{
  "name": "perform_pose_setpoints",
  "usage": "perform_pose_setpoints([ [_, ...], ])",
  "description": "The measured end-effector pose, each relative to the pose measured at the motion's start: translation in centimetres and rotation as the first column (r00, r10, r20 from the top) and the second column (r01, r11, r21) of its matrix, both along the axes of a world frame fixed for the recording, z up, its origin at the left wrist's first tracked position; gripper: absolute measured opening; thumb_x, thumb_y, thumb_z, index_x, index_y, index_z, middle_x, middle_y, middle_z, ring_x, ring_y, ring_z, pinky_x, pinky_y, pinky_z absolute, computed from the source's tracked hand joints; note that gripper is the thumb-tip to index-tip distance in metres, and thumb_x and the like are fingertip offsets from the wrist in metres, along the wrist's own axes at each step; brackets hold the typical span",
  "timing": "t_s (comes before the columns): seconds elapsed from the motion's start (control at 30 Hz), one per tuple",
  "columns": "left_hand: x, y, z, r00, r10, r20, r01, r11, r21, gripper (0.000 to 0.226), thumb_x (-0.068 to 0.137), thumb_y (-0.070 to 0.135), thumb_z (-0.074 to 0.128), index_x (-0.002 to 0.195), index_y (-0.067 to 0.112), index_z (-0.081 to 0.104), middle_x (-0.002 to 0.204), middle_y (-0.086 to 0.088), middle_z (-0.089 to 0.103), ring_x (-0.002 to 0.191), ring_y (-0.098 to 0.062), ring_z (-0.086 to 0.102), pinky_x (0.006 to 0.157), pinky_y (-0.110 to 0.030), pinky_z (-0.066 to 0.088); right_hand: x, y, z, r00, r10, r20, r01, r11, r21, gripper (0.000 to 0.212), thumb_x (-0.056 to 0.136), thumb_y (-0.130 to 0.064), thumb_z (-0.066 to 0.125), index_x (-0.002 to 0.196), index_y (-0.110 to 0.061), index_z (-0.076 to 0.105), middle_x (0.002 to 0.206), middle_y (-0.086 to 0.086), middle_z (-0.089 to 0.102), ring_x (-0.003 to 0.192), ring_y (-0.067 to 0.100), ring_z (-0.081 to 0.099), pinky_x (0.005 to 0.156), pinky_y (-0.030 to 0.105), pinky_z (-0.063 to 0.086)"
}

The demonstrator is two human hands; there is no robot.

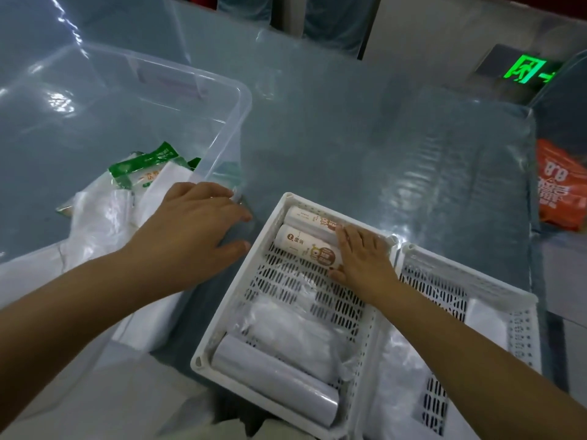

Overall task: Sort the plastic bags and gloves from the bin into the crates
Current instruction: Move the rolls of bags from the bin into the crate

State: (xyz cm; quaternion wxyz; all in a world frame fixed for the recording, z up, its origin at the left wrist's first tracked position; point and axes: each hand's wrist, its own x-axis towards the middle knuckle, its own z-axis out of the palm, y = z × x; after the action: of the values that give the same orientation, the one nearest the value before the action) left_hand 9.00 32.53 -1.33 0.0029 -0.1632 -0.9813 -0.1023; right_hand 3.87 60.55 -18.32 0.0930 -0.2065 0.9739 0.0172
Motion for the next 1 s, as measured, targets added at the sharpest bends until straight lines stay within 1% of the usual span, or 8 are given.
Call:
perform_pose_setpoints([
  [0.2,0.9,0.5,-0.3,0.989,-0.05,0.14,0.055,0.998,-0.032,0.049,0.082,0.047,0.053,0.127,0.027,0.051,0.131,0.002,0.054,0.132,-0.018,0.031,0.107,-0.035,0.02,1.2,-0.9,1.7,0.997,-0.061,0.056,0.068,0.99,-0.127,0.095,0.079,-0.055,0.06,0.147,-0.016,0.005,0.154,0.007,0.01,0.14,0.03,0.01,0.113,0.049,0.009],
  [0.3,2.1,0.8,-0.6,0.984,-0.064,0.167,0.075,0.995,-0.059,0.054,0.081,0.052,0.048,0.13,0.03,0.045,0.133,0.004,0.052,0.131,-0.017,0.032,0.108,-0.037,0.022,4.3,-2.5,3.3,0.998,0.043,-0.048,-0.057,0.936,-0.348,0.073,0.076,-0.039,0.071,0.136,-0.016,0.038,0.139,0.008,0.041,0.125,0.027,0.036,0.106,0.047,0.03],
  [0.4,3.7,1.4,-1.5,0.982,-0.069,0.173,0.088,0.991,-0.102,0.054,0.082,0.057,0.044,0.13,0.033,0.042,0.13,0.006,0.053,0.125,-0.017,0.039,0.106,-0.038,0.027,8.6,-3.6,4.3,0.978,0.174,0.117,-0.094,0.861,-0.499,0.034,0.079,-0.032,0.07,0.11,-0.024,0.061,0.104,-0.004,0.064,0.09,0.011,0.057,0.079,0.028,0.048],
  [0.47,5.0,1.8,-2.5,0.977,-0.07,0.203,0.092,0.991,-0.097,0.053,0.082,0.059,0.042,0.127,0.033,0.044,0.127,0.007,0.055,0.12,-0.017,0.045,0.103,-0.039,0.032,11.2,-4.3,4.1,0.94,0.216,0.264,-0.082,0.894,-0.44,0.028,0.082,-0.038,0.066,0.108,-0.029,0.061,0.1,-0.009,0.063,0.082,0.006,0.056,0.074,0.024,0.048],
  [0.6,7.0,2.3,-5.3,0.968,-0.022,0.248,0.032,0.999,-0.036,0.044,0.084,0.053,0.046,0.122,0.03,0.048,0.125,0.006,0.058,0.112,-0.016,0.051,0.096,-0.037,0.04,14.5,-5.6,2.5,0.873,0.138,0.469,0.012,0.953,-0.303,0.038,0.082,-0.048,0.061,0.114,-0.028,0.059,0.107,-0.006,0.063,0.092,0.013,0.057,0.082,0.031,0.048],
  [0.77,7.1,1.8,-8.1,0.913,0.08,0.401,-0.086,0.996,-0.002,0.034,0.088,0.041,0.049,0.118,0.025,0.052,0.123,-0.001,0.059,0.106,-0.02,0.056,0.087,-0.037,0.048,15.9,-5.9,2.3,0.898,0.118,0.424,0.011,0.957,-0.291,0.041,0.078,-0.058,0.055,0.101,-0.025,0.064,0.092,-0.003,0.065,0.078,0.013,0.057,0.07,0.03,0.049],
  [0.9,6.5,1.6,-9.1,0.958,0.102,0.268,-0.098,0.995,-0.028,0.027,0.09,0.034,0.049,0.112,0.021,0.057,0.117,-0.001,0.063,0.098,-0.02,0.059,0.081,-0.035,0.051,16.3,-6.4,2.8,0.925,0.091,0.37,0.023,0.956,-0.293,0.042,0.075,-0.056,0.058,0.099,-0.022,0.066,0.091,-0.002,0.064,0.079,0.015,0.056,0.067,0.028,0.046],
  [1.0,6.5,1.7,-9.4,0.977,0.188,0.101,-0.204,0.963,0.179,0.029,0.087,0.028,0.057,0.115,0.024,0.053,0.117,0.002,0.062,0.097,-0.016,0.058,0.077,-0.029,0.047,16.0,-5.5,4.1,0.954,-0.002,0.301,0.108,0.935,-0.338,0.042,0.07,-0.054,0.064,0.103,-0.027,0.063,0.094,-0.007,0.061,0.082,0.012,0.053,0.07,0.027,0.044],
])
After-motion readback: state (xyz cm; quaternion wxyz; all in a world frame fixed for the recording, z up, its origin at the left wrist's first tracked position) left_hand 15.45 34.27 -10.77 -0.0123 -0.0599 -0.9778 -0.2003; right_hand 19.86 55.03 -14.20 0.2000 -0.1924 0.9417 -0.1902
